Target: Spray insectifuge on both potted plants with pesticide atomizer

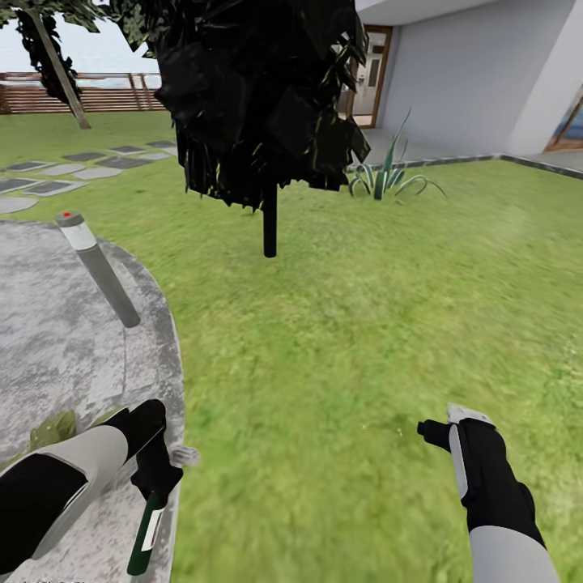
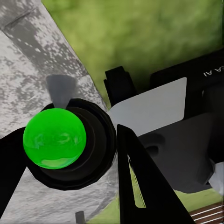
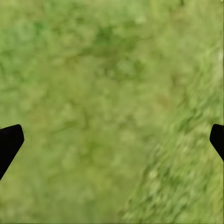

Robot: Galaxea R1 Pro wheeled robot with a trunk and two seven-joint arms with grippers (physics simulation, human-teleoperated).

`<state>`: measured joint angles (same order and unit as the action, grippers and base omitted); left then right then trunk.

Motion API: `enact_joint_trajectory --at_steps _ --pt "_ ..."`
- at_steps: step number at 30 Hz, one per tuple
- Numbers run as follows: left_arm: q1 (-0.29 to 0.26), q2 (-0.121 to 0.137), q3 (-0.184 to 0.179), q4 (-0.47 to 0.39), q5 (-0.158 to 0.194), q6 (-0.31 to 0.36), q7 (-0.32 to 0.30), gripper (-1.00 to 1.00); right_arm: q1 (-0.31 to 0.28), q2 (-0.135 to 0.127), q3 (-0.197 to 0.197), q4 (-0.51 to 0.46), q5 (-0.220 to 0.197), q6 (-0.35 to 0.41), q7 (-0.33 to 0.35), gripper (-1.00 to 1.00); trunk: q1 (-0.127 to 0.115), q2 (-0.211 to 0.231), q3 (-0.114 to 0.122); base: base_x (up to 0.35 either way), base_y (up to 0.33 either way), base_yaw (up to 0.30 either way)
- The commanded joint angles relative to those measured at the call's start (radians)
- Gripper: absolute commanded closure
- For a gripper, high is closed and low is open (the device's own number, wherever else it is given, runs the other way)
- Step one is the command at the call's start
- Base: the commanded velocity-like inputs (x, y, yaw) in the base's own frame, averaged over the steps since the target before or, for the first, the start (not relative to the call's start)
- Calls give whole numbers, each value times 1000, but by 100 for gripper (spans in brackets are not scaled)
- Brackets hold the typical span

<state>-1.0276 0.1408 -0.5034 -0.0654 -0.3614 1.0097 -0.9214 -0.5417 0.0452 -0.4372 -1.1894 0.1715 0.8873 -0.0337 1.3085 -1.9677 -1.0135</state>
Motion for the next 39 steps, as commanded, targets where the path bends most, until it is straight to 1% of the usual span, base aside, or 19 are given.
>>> enact_joint_trajectory --at_steps 1,20,30,35,39 --pt "0 0 2 -2 -11 5 -10 100 -1 1 -2 -1 5 4 2 -100 0 0 -1 150 -111 252" --pt "1 -1 2 -1 -10 5 -10 100 0 1 -2 -1 8 4 2 -100 0 0 -1 14 -11 251" --pt "1 -2 2 -1 -9 6 -10 100 0 -2 -2 -3 7 4 2 -100 0 0 -1 217 -204 34" --pt "1 -2 2 -1 -10 6 -10 100 0 -2 -2 -3 8 4 2 -100 0 0 -1 187 -182 205" --pt "1 -2 2 -1 -10 6 -10 100 0 -2 -2 -3 8 4 2 -100 0 0 -1 38 -42 266"
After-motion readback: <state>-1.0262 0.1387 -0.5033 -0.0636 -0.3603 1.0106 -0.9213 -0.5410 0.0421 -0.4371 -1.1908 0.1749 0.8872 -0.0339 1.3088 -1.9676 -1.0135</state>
